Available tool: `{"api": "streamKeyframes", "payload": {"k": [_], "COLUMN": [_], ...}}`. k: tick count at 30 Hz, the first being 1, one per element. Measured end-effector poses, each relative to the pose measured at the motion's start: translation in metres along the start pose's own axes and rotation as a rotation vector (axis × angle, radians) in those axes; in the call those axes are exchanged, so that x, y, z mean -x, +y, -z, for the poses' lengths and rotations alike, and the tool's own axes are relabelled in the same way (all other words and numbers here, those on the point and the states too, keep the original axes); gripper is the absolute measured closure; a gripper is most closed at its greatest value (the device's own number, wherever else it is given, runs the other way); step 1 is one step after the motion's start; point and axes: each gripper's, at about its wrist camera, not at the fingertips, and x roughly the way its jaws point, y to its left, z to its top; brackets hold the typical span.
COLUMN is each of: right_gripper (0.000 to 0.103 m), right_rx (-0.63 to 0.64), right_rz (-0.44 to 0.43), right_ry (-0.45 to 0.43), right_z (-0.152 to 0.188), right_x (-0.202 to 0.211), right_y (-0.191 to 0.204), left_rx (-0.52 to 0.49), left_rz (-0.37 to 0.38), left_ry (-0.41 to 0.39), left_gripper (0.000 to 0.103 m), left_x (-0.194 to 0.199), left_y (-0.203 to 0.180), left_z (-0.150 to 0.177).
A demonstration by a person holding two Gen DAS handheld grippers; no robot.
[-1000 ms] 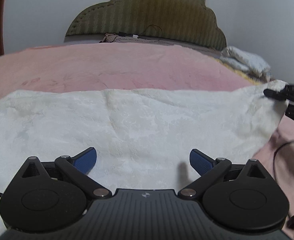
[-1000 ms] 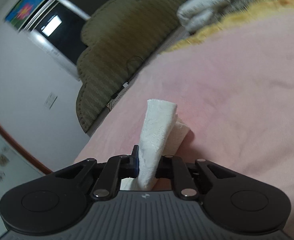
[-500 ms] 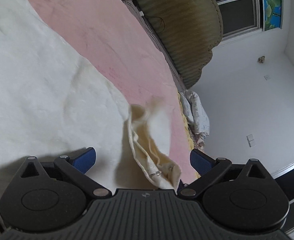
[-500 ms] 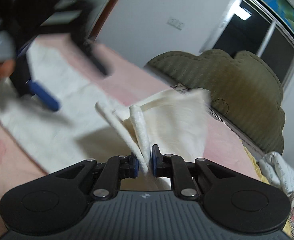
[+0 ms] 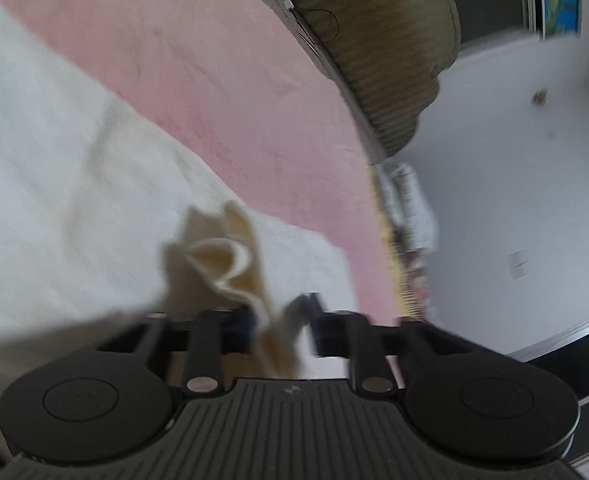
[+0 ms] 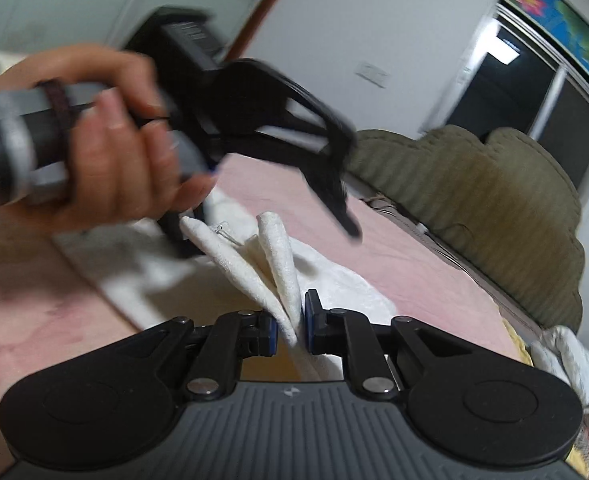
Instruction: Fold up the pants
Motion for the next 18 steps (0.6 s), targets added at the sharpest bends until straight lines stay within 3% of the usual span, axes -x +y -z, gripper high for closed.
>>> {"api": "streamKeyframes", "payload": {"k": [1, 5, 8, 11, 18], "right_gripper": [0.090, 0.090, 0.090, 0.091, 0.090], "right_rx": [0.011, 0.033, 0.054, 0.051, 0.035], "right_rz": [-0.010, -0.080, -0.131, -0.187, -0.319], "right_ry": [0.002, -0.005, -0.034, -0.071, -0.102], "right_z": [-0.002, -0.018, -0.037, -0.057, -0.087], "right_x": [-0.001, -0.004, -0.009, -0.018, -0.044], "right_y": [0.004, 0.022, 0.041, 0.058, 0.094], "left_rx": [-0.070, -0.420, -0.582, -0.642, -0.641], "left_rz": [-0.036, -0.216, -0.331, -0.430, -0.602], "left_ry": [-0.022, -0.149, -0.226, -0.251, -0.284], "left_gripper": [0.093, 0.093, 0.093, 0.092, 0.087], "left_x": [0.007, 0.044, 0.070, 0.094, 0.114], "left_y": [-0.004, -0.029, -0.037, -0.029, 0.009], "left_z": [0.001, 0.017, 0.024, 0.019, 0.008]}}
